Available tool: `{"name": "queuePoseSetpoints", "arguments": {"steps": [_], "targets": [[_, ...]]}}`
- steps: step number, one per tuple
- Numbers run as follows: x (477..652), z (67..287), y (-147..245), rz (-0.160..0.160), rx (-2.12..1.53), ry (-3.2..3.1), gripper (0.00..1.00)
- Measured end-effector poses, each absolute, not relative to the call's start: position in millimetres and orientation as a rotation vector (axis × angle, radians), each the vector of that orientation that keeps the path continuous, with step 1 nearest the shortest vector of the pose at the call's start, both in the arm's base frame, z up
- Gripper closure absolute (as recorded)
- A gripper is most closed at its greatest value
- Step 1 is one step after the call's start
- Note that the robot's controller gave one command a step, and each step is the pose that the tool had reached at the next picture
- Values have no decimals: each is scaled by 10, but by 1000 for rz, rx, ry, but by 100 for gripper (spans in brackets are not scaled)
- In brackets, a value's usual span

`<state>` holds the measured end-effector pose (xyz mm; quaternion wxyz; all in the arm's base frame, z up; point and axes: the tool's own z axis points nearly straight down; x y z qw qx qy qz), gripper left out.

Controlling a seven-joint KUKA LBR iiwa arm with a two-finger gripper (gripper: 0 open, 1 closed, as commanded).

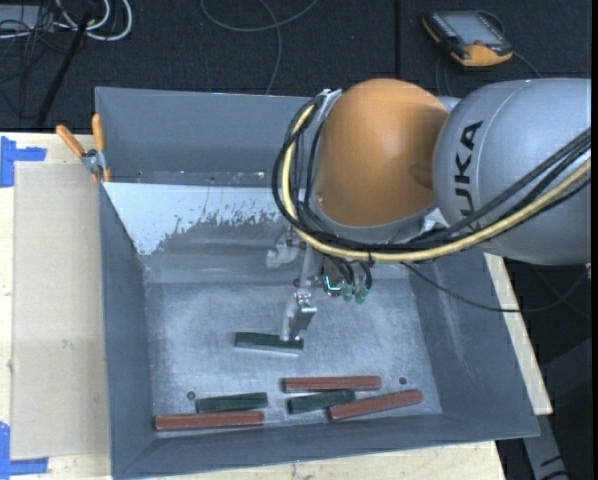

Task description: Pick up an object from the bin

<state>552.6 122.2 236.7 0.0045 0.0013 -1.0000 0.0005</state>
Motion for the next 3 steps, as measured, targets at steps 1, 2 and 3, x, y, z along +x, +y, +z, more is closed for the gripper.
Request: {"name": "queuePoseSetpoints", "arguments": {"steps": [1, 2, 3], "targets": [[5541, 2412, 1215, 0, -1, -3141, 0], [5415, 1875, 1180, -2, -13, -3146, 0], [5082, 1255, 1293, 0, 88, -3140, 0]]}}
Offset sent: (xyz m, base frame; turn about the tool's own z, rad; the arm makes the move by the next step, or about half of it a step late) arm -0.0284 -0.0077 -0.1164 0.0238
